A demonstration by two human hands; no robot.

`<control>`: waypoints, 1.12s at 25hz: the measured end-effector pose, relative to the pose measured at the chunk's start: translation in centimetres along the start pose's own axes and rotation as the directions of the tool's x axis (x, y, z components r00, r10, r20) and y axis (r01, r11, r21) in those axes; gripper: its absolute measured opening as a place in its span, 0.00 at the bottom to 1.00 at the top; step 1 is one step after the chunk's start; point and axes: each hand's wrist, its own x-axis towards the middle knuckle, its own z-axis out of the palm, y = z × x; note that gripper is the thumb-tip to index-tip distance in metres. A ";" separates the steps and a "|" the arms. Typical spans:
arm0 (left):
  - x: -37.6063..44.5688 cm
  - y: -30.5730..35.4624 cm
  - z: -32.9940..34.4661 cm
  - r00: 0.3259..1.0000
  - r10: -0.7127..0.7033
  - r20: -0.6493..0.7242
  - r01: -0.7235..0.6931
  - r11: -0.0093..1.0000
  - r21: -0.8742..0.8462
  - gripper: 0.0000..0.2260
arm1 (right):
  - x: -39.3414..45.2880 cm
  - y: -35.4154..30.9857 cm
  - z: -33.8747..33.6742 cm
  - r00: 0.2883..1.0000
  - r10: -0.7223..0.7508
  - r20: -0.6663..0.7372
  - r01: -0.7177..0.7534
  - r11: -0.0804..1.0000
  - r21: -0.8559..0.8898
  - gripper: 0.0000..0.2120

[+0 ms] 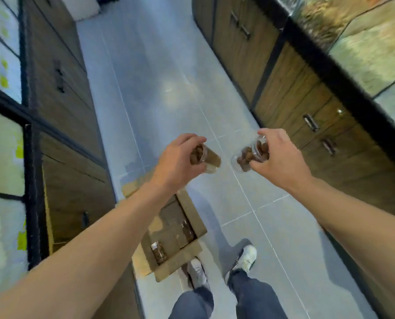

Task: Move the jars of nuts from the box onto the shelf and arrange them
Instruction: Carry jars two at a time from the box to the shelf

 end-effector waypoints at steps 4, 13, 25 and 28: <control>6.7 10.2 0.9 0.977 0.211 0.044 -0.212 0.977 0.020 0.26 | -1.3 4.6 -10.0 0.986 0.063 -0.155 -0.072 0.996 -0.056 0.34; 19.1 34.1 8.4 0.864 0.502 0.043 -0.503 0.864 0.033 0.24 | -3.3 19.8 -29.4 0.904 0.149 -0.401 -0.200 0.976 -0.089 0.36; 30.5 57.1 22.0 0.742 0.666 0.082 -0.667 0.745 -0.014 0.24 | -2.5 37.2 -44.9 0.746 0.359 -0.561 -0.470 0.880 -0.062 0.35; 34.7 61.4 25.1 0.688 0.718 0.101 -0.720 0.693 -0.023 0.24 | -0.5 41.0 -47.9 0.696 0.406 -0.593 -0.535 0.843 -0.051 0.34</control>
